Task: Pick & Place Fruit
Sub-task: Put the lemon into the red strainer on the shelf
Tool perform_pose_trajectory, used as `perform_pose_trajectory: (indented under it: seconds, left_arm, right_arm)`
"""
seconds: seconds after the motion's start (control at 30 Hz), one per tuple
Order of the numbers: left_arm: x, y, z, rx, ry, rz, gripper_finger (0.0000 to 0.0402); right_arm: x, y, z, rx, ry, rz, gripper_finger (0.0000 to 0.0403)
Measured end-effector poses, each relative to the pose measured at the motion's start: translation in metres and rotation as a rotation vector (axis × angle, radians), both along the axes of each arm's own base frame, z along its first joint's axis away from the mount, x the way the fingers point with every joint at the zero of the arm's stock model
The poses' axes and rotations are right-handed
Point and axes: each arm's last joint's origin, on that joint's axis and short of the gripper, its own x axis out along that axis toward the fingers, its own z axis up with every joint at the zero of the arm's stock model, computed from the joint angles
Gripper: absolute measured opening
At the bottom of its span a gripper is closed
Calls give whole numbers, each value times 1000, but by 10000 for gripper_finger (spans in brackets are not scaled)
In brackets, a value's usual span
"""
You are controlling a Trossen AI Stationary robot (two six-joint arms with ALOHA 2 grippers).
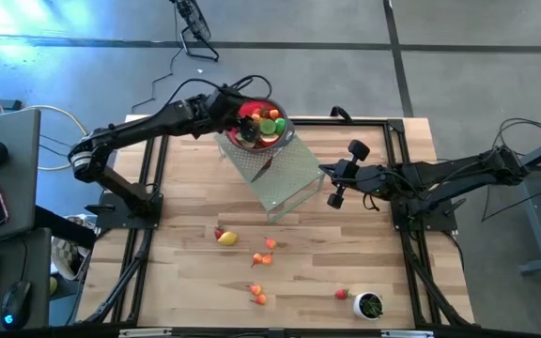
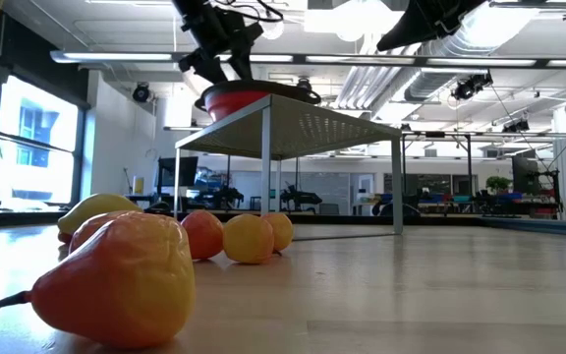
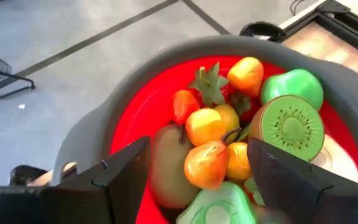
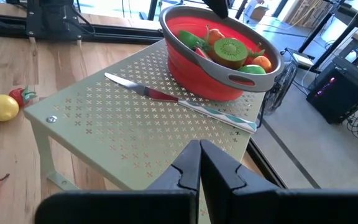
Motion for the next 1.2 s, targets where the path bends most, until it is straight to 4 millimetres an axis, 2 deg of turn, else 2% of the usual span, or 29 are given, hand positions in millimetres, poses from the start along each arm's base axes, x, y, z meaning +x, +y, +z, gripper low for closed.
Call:
perform_pose_trajectory:
  seconds: [0.17,0.47,0.77,0.93,1.2]
  left_arm:
    - [-5,-4,2,-25,-3,-2,262]
    - [2,-15,1,-229,-158,-6,262]
    - [5,-16,5,-181,-174,-44,262]
    - [5,-14,6,-60,-92,-69,262]
    - [5,-14,6,-55,-87,-73,262]
  right_arm:
    - [0,0,0,0,0,1,2]
    - [0,0,0,2,-4,-4,3]
    - [0,0,0,22,-16,-13,3]
    - [0,0,0,18,-13,-11,3]
    - [0,0,0,17,-13,-10,3]
